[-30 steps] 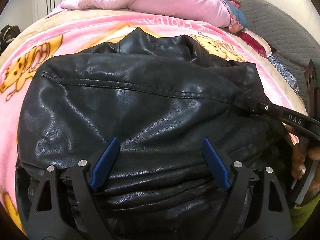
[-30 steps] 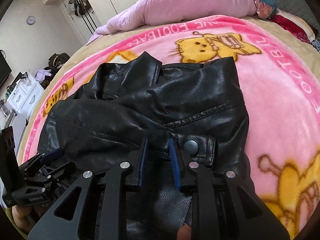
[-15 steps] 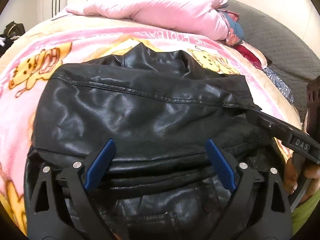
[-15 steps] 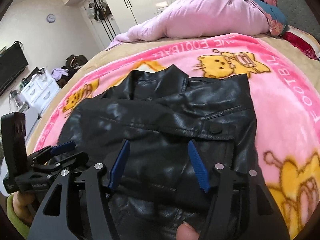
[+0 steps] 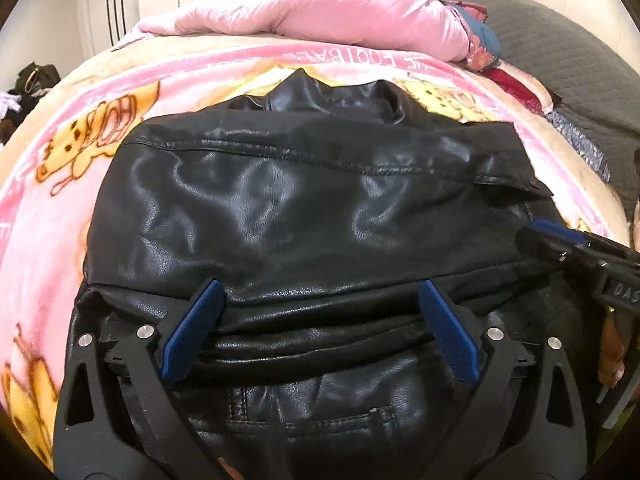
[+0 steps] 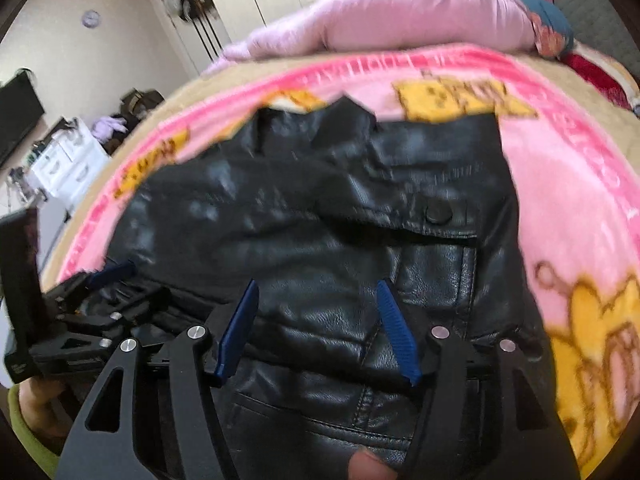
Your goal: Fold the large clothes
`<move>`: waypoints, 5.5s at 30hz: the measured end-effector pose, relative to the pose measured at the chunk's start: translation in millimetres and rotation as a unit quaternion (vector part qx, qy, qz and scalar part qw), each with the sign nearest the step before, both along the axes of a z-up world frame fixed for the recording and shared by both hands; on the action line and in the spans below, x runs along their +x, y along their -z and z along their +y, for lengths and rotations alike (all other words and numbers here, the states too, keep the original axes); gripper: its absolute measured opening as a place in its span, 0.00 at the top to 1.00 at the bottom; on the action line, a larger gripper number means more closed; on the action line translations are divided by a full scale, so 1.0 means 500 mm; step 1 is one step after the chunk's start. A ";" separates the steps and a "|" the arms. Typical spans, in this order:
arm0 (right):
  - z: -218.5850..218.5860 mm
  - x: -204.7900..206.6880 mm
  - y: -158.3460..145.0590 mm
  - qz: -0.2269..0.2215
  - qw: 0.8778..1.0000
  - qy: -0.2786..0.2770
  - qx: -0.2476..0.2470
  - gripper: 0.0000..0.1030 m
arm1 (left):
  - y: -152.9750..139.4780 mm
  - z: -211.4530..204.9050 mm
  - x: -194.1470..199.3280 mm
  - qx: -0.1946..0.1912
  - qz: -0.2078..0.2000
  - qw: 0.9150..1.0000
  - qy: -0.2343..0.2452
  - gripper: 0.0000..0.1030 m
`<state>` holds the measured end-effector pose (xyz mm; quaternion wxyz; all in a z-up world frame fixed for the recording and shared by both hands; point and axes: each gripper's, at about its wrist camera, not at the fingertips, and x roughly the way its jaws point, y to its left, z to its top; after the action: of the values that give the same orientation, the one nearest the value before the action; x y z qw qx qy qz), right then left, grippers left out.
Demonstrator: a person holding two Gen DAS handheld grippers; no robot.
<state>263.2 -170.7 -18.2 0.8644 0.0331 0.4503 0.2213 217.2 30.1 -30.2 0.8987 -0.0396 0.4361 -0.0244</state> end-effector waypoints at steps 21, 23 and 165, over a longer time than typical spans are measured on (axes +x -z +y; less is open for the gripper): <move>-0.060 -0.112 -0.119 -0.114 0.991 0.054 0.043 0.05 | -0.119 0.024 -0.064 -0.052 -0.047 0.998 -0.005 0.09; -0.065 -0.124 -0.129 -0.119 0.990 0.056 0.045 0.05 | -0.136 0.023 -0.076 -0.052 -0.058 0.997 -0.006 0.09; -0.293 -0.343 -0.184 -0.163 0.969 0.045 0.180 0.91 | -0.233 0.243 -0.381 -0.137 -0.135 0.980 -0.040 0.94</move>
<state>91.6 -317.2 73.9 0.9149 0.1721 0.2542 0.2621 26.8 151.5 86.2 0.9356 -0.1761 0.3012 -0.0533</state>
